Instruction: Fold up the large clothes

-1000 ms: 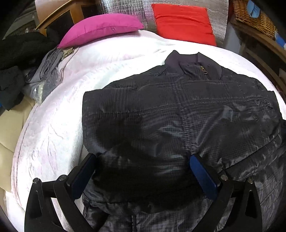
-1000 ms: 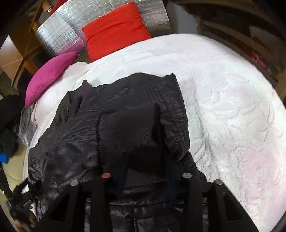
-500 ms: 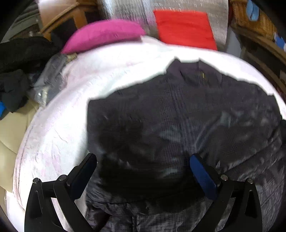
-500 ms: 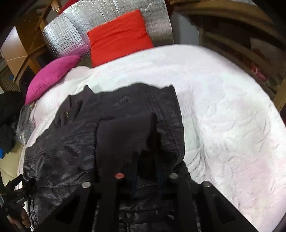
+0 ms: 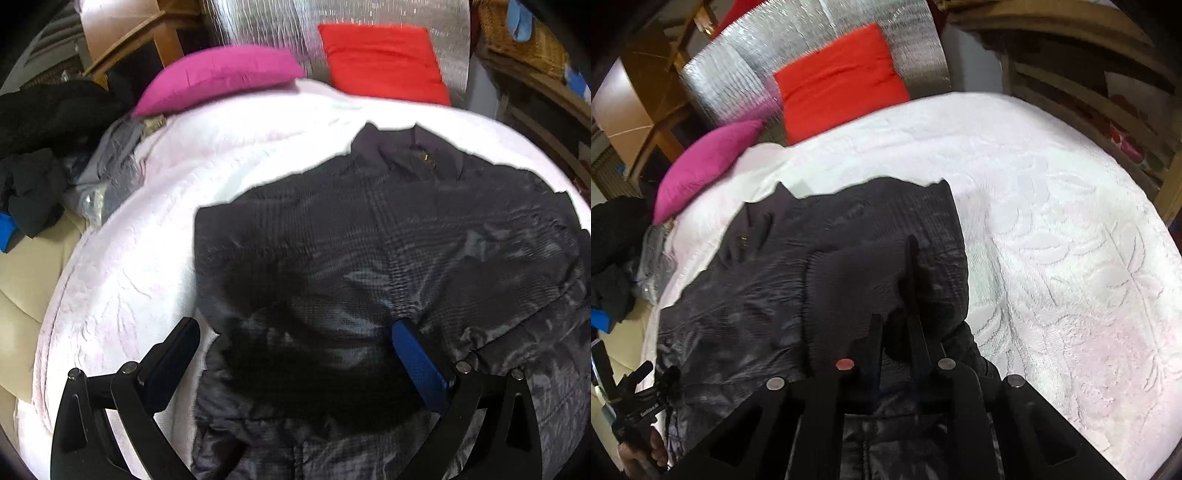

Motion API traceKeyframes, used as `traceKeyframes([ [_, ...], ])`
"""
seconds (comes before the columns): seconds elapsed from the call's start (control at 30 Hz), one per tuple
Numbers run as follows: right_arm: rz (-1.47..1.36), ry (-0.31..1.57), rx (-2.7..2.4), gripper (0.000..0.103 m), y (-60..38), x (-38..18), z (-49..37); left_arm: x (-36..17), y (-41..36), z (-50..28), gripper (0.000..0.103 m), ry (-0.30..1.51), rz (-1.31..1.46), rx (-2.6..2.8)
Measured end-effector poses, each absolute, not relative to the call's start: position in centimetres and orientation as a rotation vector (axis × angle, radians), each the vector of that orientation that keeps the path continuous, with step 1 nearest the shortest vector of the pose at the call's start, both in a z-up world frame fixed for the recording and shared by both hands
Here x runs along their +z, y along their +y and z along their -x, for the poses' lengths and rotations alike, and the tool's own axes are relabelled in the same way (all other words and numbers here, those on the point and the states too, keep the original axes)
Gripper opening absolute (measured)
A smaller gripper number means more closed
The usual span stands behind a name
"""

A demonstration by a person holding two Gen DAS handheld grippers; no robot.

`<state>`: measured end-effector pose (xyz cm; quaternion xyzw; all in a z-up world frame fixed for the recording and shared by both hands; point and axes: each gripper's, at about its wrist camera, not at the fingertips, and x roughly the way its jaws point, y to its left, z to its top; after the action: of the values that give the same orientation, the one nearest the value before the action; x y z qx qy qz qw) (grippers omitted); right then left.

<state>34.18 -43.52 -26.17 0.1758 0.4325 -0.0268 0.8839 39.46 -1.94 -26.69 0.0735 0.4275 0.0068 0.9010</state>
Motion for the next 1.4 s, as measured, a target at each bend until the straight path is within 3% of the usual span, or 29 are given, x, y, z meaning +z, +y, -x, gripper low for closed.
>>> traceKeyframes([
  [0.07, -0.355, 0.877, -0.047, 0.026, -43.2, -25.6, -32.7, -26.3, -1.4, -38.4, 0.103, 0.859, -0.142, -0.004],
  [0.13, -0.358, 0.856, -0.012, 0.060, -43.1, -25.2, -31.1, -25.9, -0.5, -36.8, 0.103, 0.833, -0.138, -0.027],
  [0.17, -0.368, 0.840, 0.001, 0.091, -43.1, -25.0, -30.1, -25.7, -0.1, -35.9, 0.103, 0.821, -0.140, -0.039],
  [0.2, -0.379, 0.810, 0.003, 0.093, -43.2, -24.8, -29.1, -25.6, 0.2, -35.2, 0.103, 0.811, -0.143, -0.046],
  [0.67, -0.395, 0.824, 0.069, 0.093, -43.0, -26.1, -16.2, -29.1, 6.0, -19.8, 0.103, 0.805, -0.010, -0.046],
  [1.07, -0.387, 1.129, 0.053, 0.093, -40.6, -31.3, -6.3, -35.4, 4.9, -13.3, 0.103, 1.131, 0.107, -0.124],
  [1.4, -0.459, 1.323, 0.018, 0.093, -39.0, -37.0, -8.0, -40.6, 5.4, -14.2, 0.103, 1.357, 0.235, -0.114],
])
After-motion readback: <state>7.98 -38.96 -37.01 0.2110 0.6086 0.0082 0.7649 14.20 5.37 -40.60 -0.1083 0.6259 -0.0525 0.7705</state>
